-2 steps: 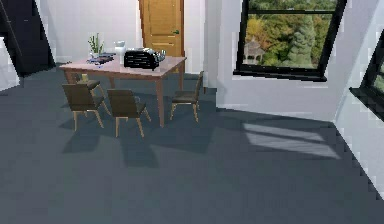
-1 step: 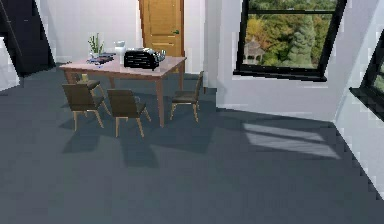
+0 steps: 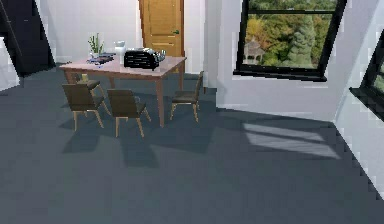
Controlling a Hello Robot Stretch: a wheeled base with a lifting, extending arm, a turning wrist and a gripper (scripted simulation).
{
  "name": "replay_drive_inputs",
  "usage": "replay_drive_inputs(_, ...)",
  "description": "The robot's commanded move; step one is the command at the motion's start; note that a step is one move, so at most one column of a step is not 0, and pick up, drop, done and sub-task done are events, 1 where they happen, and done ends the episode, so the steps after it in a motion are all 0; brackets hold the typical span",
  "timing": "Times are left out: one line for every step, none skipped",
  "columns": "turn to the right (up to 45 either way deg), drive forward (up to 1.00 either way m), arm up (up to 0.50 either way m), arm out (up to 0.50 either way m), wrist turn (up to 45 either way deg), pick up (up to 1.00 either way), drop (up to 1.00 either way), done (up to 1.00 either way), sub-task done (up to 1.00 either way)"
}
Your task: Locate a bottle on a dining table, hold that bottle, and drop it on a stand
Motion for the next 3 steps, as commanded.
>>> replay_drive_inputs(0.0,0.0,-0.28,0.0,0.0,0.0,0.0,0.0,0.0)
replay_drive_inputs(0.0,0.0,0.0,0.0,0.0,0.0,1.0,0.0,0.0)
replay_drive_inputs(0.0,0.0,0.0,-0.1,0.0,0.0,0.0,0.0,0.0)
